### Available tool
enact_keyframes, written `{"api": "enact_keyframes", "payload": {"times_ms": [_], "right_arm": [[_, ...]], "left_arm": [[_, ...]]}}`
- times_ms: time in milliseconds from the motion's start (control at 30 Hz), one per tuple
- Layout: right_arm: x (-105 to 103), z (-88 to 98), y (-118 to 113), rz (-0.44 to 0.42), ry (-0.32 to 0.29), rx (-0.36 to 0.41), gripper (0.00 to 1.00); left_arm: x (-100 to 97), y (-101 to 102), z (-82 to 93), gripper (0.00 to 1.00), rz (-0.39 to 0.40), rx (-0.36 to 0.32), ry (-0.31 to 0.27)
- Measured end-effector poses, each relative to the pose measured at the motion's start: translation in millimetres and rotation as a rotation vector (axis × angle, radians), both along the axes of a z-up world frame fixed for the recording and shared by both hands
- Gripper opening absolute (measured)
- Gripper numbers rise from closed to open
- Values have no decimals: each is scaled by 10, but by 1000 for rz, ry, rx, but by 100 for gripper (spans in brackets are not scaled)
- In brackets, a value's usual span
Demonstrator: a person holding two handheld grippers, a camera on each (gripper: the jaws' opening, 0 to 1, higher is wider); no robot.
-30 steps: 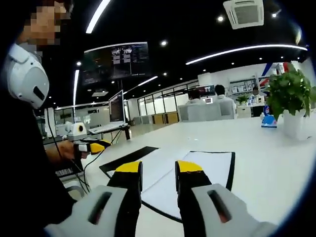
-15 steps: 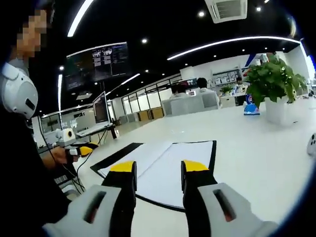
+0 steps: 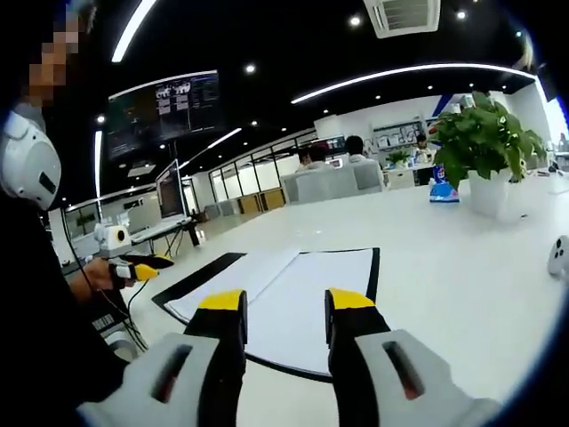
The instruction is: Flip through the bound document one page at a time
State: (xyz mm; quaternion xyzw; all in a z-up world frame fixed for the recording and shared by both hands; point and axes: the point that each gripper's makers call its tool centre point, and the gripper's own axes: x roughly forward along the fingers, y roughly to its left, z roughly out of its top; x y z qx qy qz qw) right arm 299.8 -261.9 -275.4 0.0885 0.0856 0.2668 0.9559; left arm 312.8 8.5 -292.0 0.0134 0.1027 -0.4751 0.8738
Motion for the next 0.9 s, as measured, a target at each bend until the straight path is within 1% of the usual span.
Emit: {"api": "enact_keyframes", "payload": {"times_ms": [33, 133, 167, 300, 467, 633, 767, 900], "right_arm": [[29, 18, -47, -27, -27, 0, 35], [41, 1, -108, -50, -22, 24, 37], [41, -14, -132, -57, -19, 27, 38], [24, -72, -189, -80, -10, 19, 44], [-33, -149, -208, -75, 4, 21, 45], [-88, -203, -205, -60, 26, 16, 44], [-117, -223, -227, -55, 32, 21, 43], [-126, -227, -248, -57, 34, 25, 43]], "left_arm": [[-8, -37, -6, 37, -16, 4, 4], [-1, -111, 2, 39, -34, -2, 25], [-6, -130, -3, 39, -42, 5, 24], [-7, -203, -53, 40, -76, 69, 5], [-3, -336, -101, 40, -119, 99, 14], [11, -401, -133, 39, -132, 115, 24], [14, -475, -141, 38, -140, 109, 27], [-19, -589, -161, 38, -162, 118, 38]]}}
